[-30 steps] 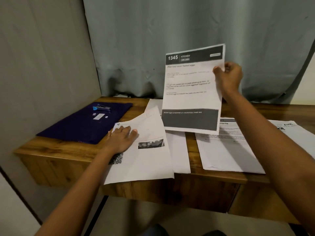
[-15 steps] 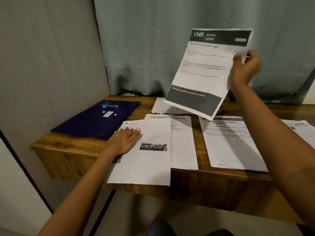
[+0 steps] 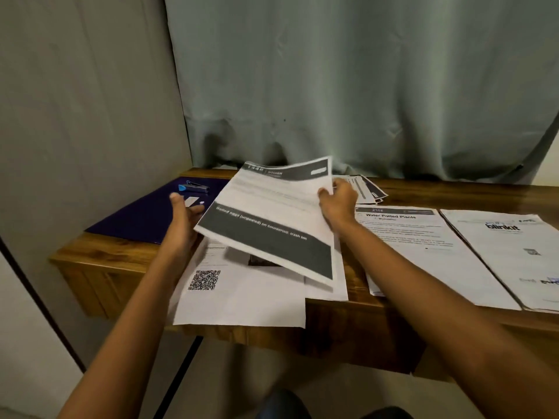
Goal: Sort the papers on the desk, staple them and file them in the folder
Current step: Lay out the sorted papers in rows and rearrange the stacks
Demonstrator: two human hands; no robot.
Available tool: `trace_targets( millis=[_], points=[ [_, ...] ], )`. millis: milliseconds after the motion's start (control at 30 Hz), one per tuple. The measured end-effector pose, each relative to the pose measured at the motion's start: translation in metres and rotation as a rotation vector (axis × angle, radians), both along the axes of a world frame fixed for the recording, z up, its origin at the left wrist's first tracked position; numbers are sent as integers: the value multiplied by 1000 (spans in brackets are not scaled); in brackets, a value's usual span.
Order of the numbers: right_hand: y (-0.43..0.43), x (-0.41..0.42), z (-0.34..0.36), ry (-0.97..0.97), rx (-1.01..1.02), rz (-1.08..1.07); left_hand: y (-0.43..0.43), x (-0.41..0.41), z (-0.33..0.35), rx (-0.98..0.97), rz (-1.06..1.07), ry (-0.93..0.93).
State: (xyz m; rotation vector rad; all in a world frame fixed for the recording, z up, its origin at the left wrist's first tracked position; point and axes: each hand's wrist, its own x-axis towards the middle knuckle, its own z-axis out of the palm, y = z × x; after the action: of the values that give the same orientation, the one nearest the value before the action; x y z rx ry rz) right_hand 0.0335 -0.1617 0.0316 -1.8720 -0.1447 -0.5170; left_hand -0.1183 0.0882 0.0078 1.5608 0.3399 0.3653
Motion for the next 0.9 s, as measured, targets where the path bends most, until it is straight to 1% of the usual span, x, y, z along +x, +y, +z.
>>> trace_targets(
  millis=[33,67,100,167,267,333,400,467,533,567,633,667,700,767,900],
  points=[
    [7,-5,-8,35,-39,15,5,-1,3,10,-2,-19],
    [13,-9,-14,71,-76,38,8,-4,7,65,4,-7],
    [20,-14,-21,94,-96,66,9,-5,10,162,-2,13],
    [32,-19,-31,121,-78,119,9,-6,12,391,-23,77],
    [42,-22,-41,142,-99,145,-4,-12,6,810,-188,128],
    [44,-21,-45,160,-143,181,-13,-12,-3,917,-282,192],
    [41,-20,-47,160,-212,184,-18,-11,-11,1029,-325,230],
    [29,-13,-43,128,-309,85,-21,-9,-17,1164,-319,269],
    [11,-2,-34,138,-460,-60,-21,-9,-20,1190,-316,270],
    [1,2,-30,197,-535,-99,-21,-9,-21,1184,-320,267],
    [-16,10,-26,344,-699,-59,-20,-9,-21,1184,-329,271],
    [-20,12,-25,374,-767,-15,-19,-9,-21,1184,-324,273],
    [-23,14,-25,374,-798,22,-19,-9,-23,1189,-315,277],
    [-24,13,-23,366,-776,56,-19,-9,-24,1198,-294,276],
    [-23,10,-17,402,-726,43,-21,-9,-24,1200,-281,267]
  ],
)
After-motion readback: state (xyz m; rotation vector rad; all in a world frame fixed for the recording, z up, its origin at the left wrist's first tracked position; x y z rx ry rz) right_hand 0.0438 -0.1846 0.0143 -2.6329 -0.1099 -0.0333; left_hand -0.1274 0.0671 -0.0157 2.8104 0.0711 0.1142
